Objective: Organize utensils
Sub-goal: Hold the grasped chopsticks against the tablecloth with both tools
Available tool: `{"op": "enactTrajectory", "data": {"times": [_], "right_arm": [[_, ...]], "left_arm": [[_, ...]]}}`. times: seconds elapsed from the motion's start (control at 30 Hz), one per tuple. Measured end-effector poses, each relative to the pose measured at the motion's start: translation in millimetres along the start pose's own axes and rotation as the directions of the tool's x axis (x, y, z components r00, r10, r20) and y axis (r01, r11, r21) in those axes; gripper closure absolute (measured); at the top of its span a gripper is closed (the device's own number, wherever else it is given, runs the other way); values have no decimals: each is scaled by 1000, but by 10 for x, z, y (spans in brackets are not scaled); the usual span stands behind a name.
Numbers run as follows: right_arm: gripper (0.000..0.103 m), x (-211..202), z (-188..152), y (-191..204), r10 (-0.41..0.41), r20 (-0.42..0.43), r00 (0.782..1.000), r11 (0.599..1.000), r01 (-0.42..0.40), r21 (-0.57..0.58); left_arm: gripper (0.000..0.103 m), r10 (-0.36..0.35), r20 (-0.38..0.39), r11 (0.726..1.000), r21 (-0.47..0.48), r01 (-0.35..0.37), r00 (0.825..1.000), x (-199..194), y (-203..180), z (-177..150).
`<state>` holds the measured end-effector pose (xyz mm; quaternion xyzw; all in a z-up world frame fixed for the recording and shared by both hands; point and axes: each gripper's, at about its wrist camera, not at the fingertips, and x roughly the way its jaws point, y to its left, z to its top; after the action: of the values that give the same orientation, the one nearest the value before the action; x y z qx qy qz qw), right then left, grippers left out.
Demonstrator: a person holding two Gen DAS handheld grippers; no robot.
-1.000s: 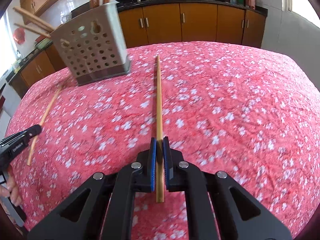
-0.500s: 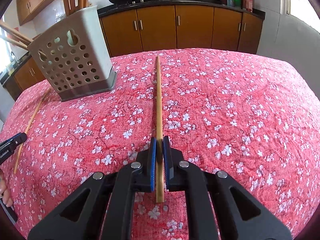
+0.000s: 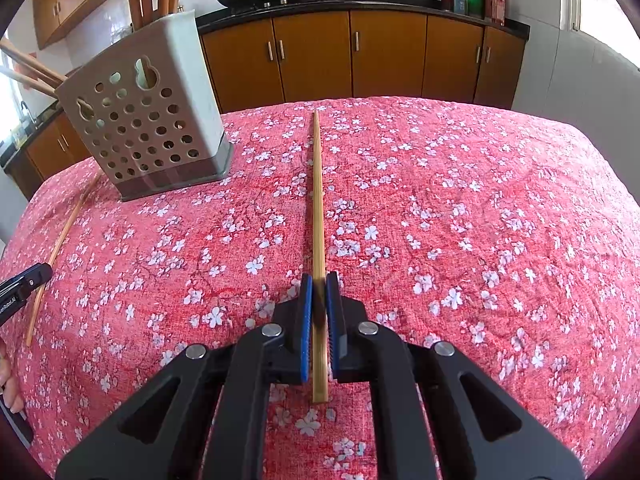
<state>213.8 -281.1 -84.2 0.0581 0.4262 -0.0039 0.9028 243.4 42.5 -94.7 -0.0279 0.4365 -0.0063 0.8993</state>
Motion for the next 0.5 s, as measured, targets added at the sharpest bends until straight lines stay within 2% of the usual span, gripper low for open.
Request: {"op": "enactTrajectory", "data": {"times": [0.5], "right_arm": [[95,-2,-3,-4,-5,1,1000,1000,5,-2]], "left_arm": [[79,1,0,1000,0,-1,1000,10,-16,3]]}}
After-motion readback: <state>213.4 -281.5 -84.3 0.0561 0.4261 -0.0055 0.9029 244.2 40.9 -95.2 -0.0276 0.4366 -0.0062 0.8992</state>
